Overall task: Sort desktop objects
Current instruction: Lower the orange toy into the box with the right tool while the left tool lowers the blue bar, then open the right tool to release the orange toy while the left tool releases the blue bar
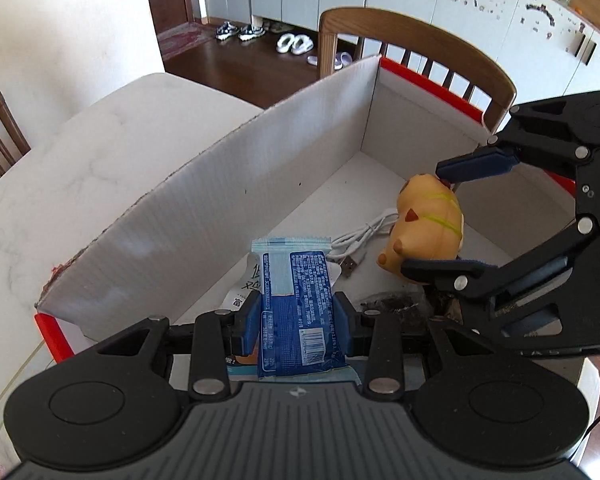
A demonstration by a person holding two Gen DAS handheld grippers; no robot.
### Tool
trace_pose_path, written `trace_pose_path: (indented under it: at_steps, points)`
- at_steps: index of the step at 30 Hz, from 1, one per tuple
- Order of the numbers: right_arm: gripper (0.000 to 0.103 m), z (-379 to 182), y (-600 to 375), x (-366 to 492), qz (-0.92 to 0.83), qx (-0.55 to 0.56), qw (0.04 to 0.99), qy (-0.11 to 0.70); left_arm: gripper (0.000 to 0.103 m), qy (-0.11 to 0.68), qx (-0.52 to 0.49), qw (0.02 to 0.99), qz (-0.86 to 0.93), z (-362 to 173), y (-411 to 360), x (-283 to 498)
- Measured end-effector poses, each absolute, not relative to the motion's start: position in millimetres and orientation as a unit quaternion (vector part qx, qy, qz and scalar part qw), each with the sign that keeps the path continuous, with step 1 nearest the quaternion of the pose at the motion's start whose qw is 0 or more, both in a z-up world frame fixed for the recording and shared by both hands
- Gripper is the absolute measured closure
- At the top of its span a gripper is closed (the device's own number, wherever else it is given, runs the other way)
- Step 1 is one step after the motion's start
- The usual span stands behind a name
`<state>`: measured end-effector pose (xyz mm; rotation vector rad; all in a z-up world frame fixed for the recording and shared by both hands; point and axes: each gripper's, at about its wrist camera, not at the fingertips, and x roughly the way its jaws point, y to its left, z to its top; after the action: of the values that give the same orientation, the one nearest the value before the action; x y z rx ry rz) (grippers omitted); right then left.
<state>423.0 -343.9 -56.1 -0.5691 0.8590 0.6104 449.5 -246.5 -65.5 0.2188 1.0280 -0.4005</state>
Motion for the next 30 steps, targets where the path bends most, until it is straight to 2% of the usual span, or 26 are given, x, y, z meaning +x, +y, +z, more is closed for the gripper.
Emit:
trace_pose_path:
  at_steps: [15,20,23,30]
  points:
    - [0.032,-60,-344,433,0.297,-0.266,0.82,0.411,0.066,0.512,0.075,0.835,-0.185,-67,-241,453]
    - [0.03,-60,-349,433,0.293,-0.256,0.823,0.415,0.063,0.5,0.067,0.845,-0.179,-60,-239,449]
    - [0.03,-58,-352,430,0.295,-0.256,0.822,0.414,0.056,0.49,0.067,0.85,-0.18,-54,-238,446]
    - [0.024,-51,-359,422,0.304,-0.251,0.824,0.406,0.056,0.475,0.06,0.858,-0.186,-43,-237,438]
